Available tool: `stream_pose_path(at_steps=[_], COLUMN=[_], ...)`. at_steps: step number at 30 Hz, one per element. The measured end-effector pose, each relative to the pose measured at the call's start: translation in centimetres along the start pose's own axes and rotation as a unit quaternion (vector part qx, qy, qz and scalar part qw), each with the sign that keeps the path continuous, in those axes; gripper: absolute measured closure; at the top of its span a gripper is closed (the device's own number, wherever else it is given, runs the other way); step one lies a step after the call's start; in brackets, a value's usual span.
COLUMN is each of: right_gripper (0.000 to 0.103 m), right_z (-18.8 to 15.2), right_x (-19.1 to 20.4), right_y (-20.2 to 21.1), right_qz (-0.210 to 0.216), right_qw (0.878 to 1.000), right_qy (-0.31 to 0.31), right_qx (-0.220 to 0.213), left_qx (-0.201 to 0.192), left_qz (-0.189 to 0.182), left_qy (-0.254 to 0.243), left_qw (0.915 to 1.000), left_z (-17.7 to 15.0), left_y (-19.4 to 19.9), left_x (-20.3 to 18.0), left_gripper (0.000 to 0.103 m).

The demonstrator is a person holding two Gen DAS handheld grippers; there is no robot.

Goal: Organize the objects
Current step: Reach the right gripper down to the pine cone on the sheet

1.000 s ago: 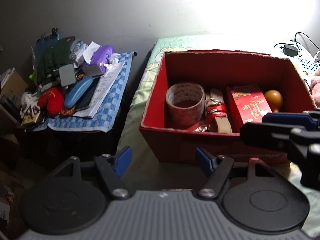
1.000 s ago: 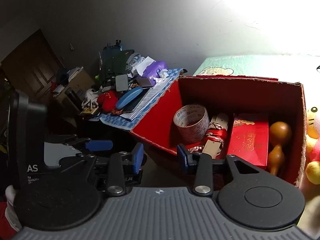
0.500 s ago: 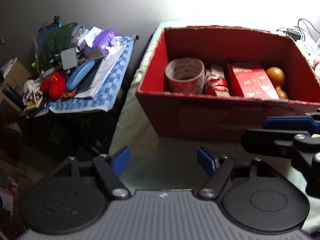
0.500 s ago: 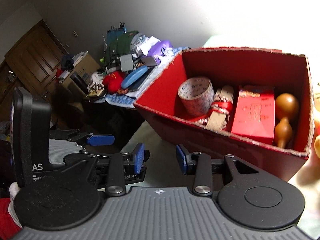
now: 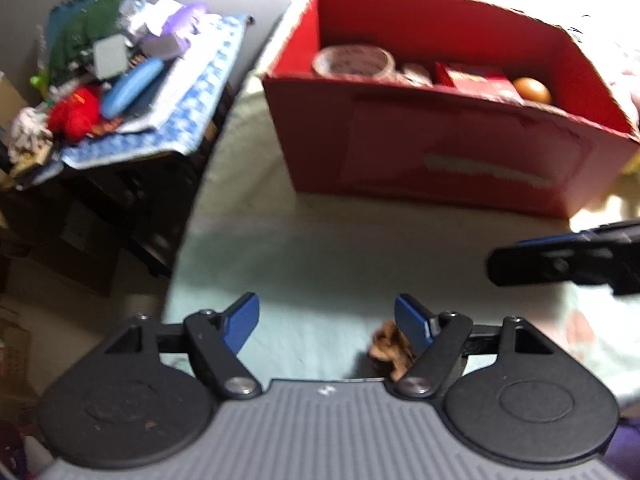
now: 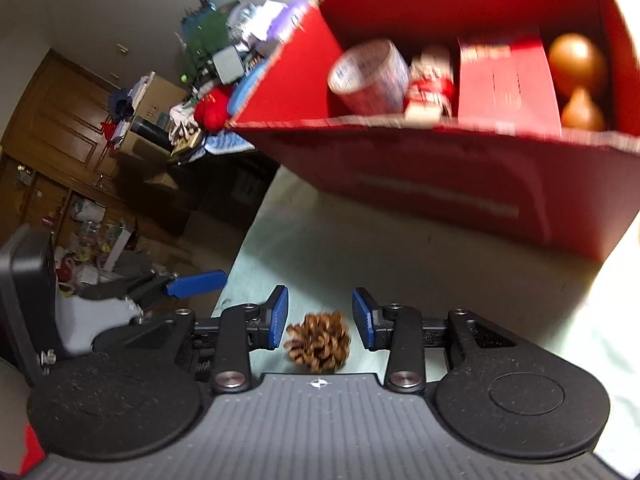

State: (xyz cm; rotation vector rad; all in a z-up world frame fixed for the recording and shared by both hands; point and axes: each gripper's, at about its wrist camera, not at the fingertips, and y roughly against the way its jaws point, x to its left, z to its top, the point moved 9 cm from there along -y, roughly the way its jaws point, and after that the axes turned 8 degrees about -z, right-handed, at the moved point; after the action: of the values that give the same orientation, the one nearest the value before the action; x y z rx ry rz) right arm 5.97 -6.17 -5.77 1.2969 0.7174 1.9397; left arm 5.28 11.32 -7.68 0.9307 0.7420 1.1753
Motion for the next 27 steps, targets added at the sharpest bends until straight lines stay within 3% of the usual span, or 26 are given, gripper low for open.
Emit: stream_pose_path(at_steps=[3, 13, 22, 27], right_gripper=[0.064, 0.063, 0.058, 0.058], right_z=[-0.7, -1.7, -1.7, -2.1], right_x=[-0.5, -0.6, -0.7, -0.7], right_y=[-0.8, -2.6, -4.0, -4.7], right_qz=[0.015, 0.040, 0.044, 0.043], right_qw=[0.999, 0.993, 0.989, 0.986], right_qy=[-0.024, -0.055, -0.066, -0.072], right_qx=[0.031, 0.091, 0.128, 0.142], left_qx=[0.008, 0.039, 0.057, 0.061], left_qz=[-0.039, -0.081, -0.110, -0.122], left_qy=[-0.011, -0.015, -0.009, -0.003], left_qw=[0.9992, 0.9958, 0.9922, 0.9906], left_z=[-1.3, -3.2, -3.6, -3.6], left_y=[-0.2, -2.3, -3.6, -4.0], left_x=[-0.8, -2.6, -3.1, -3.1], left_gripper=[0.017, 0.019, 0.033, 0.048])
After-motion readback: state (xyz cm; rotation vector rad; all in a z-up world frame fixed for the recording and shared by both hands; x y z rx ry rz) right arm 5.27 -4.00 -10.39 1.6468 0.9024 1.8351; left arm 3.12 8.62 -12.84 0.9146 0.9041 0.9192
